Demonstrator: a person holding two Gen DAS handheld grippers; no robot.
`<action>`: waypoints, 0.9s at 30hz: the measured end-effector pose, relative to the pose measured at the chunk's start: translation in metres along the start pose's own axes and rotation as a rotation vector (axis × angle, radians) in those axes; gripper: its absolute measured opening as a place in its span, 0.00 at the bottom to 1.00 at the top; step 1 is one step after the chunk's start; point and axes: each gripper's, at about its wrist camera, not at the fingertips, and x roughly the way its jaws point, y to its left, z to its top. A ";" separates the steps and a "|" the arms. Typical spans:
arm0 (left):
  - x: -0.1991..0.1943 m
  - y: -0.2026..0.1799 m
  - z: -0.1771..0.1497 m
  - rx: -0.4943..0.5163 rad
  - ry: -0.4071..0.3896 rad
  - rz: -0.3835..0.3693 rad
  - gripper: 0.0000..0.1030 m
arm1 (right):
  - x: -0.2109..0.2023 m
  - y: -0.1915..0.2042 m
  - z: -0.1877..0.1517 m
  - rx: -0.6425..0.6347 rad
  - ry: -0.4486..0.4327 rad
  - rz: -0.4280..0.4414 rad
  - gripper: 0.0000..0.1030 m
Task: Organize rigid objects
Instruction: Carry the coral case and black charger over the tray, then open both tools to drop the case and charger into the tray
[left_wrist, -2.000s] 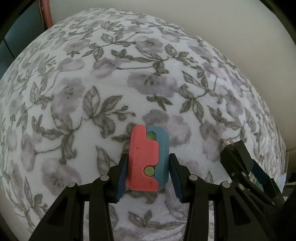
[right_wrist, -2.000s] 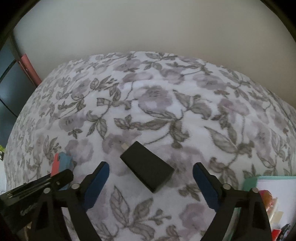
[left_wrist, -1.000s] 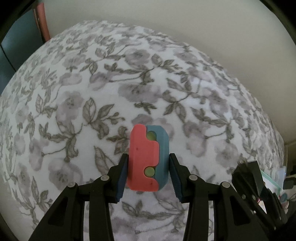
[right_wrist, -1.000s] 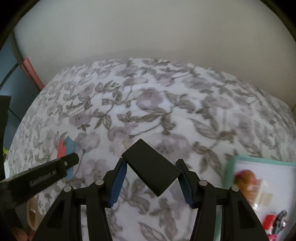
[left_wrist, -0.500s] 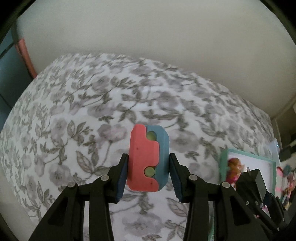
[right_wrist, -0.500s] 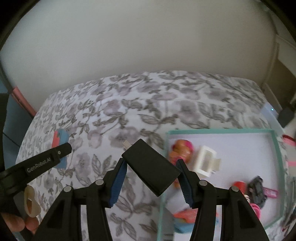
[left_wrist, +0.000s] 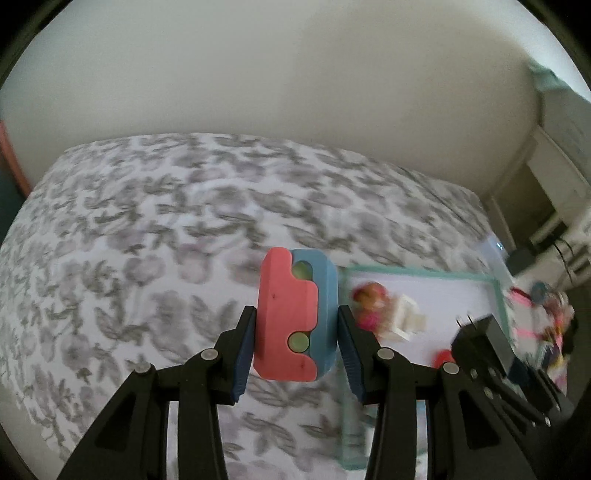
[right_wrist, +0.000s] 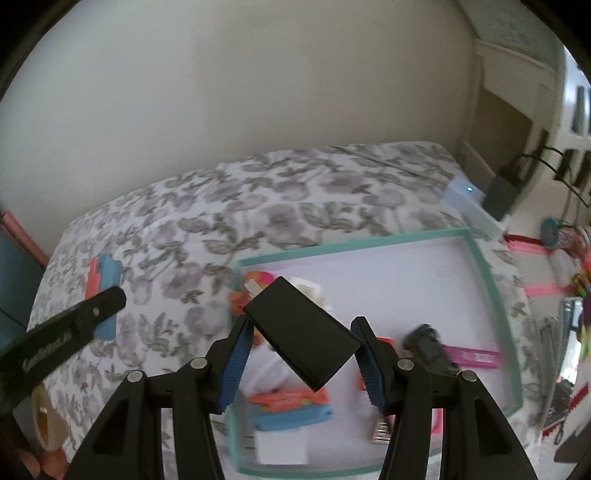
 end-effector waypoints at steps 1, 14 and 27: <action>0.001 -0.007 -0.001 0.014 0.004 -0.010 0.43 | 0.000 -0.005 0.000 0.005 0.003 -0.014 0.56; 0.010 -0.076 -0.023 0.121 0.044 -0.095 0.43 | 0.009 -0.069 -0.005 0.115 0.046 -0.103 0.56; 0.037 -0.093 -0.036 0.137 0.109 -0.116 0.43 | 0.028 -0.080 -0.014 0.134 0.100 -0.097 0.56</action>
